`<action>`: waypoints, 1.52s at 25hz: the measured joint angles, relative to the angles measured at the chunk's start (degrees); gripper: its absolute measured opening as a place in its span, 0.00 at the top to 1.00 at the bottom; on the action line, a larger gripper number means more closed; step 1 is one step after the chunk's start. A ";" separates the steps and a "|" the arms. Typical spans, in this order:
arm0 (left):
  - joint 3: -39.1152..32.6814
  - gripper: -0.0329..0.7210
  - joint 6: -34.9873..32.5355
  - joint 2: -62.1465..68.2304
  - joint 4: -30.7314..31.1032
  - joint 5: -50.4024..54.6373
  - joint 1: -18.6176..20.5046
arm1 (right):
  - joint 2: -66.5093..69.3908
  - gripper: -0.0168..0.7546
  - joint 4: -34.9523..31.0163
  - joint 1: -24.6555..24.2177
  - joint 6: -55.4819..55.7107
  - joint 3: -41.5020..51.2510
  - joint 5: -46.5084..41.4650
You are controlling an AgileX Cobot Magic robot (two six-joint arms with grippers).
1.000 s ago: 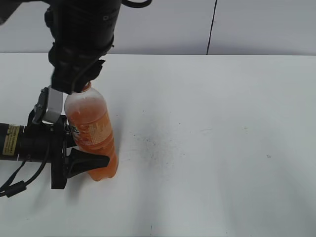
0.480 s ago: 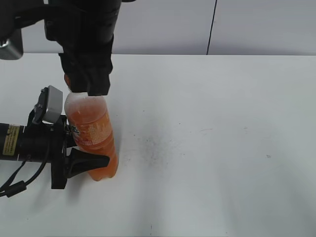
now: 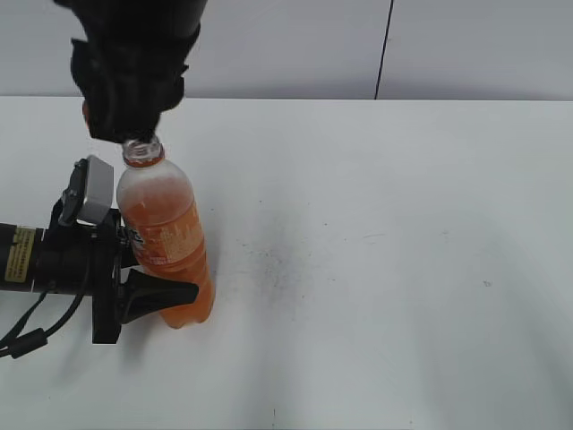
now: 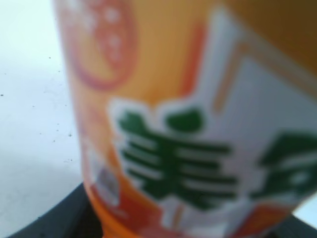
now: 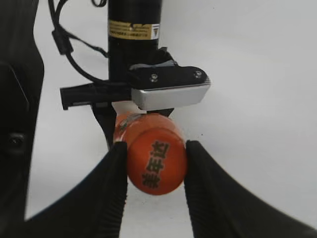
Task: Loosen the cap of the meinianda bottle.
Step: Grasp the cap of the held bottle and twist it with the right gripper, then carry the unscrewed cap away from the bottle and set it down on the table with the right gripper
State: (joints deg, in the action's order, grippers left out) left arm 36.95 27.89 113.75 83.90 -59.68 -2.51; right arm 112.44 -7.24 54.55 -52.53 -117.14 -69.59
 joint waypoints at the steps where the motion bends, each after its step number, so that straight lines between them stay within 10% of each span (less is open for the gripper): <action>1: 0.00 0.43 0.00 0.00 0.00 0.00 0.00 | -0.77 0.63 0.36 0.00 5.65 0.00 0.00; 8: 0.00 0.43 0.00 0.00 0.00 -0.01 0.00 | -4.01 0.63 9.00 -2.65 39.01 0.00 -0.06; 17: 0.00 0.43 0.00 0.00 0.00 -0.01 0.00 | -8.13 0.63 10.18 -19.77 49.12 3.27 -0.15; 27: 0.00 0.43 0.00 0.00 -0.05 -0.01 0.00 | -16.16 0.63 4.24 -34.41 49.37 32.88 11.97; 38: 0.00 0.43 0.00 0.00 -0.37 -0.23 0.00 | -13.12 0.63 1.05 -35.77 52.53 60.34 35.77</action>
State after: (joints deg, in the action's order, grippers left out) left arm 36.95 27.89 113.75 83.52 -59.92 -2.51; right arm 99.32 -6.19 18.78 0.00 -56.80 -33.82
